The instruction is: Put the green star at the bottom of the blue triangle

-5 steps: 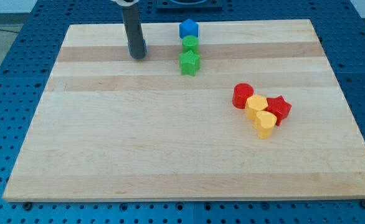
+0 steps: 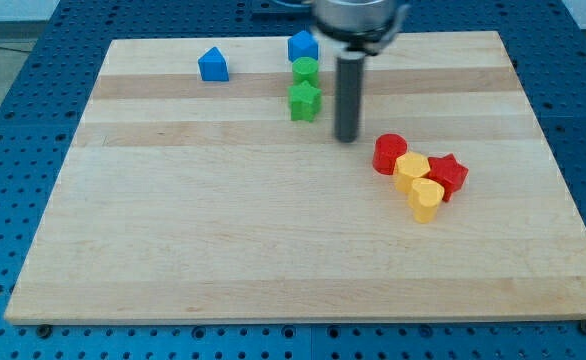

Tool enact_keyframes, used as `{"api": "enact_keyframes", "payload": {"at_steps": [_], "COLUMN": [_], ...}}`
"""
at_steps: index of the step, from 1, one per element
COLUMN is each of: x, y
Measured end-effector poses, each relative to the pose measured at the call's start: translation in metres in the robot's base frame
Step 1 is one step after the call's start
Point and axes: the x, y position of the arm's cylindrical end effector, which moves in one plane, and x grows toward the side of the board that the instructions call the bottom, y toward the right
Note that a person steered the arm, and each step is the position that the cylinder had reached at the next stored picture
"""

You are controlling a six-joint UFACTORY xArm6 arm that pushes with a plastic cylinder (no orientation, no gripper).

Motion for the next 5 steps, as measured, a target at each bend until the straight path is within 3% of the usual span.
{"api": "enact_keyframes", "payload": {"at_steps": [2,5], "x": [-0.042,-0.042], "y": [-0.028,-0.160]}}
